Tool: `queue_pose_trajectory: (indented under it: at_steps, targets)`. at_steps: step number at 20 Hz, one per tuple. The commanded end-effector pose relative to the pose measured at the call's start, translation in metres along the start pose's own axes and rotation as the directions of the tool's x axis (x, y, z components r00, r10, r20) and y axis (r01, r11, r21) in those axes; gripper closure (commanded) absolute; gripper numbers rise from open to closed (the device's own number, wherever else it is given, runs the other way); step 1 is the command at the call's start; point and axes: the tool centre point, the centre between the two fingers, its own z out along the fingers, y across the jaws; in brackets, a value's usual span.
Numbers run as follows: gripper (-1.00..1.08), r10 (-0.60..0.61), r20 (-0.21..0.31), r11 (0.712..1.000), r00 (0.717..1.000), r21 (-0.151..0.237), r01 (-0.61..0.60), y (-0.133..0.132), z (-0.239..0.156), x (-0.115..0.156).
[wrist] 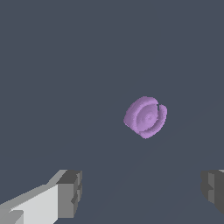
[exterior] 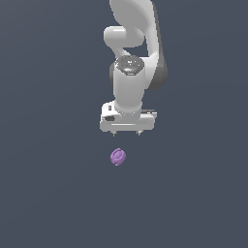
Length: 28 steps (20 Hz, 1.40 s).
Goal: Pick up the object and move it to a goal position.
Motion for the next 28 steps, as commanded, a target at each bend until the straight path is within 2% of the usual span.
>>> queue_pose_trajectory:
  at_steps: [1, 9, 15, 22, 28]
  targets:
    - [-0.92, 0.0, 0.0, 1.0, 1.0, 0.0, 0.0, 0.0, 0.0, 0.0]
    - [-0.92, -0.04, -0.037, 0.999, 0.998, -0.02, 0.04, 0.003, -0.014, 0.01]
    - [-0.92, -0.033, -0.037, 0.999, 0.999, -0.02, 0.033, 0.003, -0.013, 0.011]
    - [-0.92, 0.046, -0.031, 0.999, 0.998, -0.012, -0.047, 0.008, -0.002, 0.015]
    - [-0.92, 0.174, -0.019, 0.985, 0.984, -0.002, -0.174, 0.014, 0.016, 0.021]
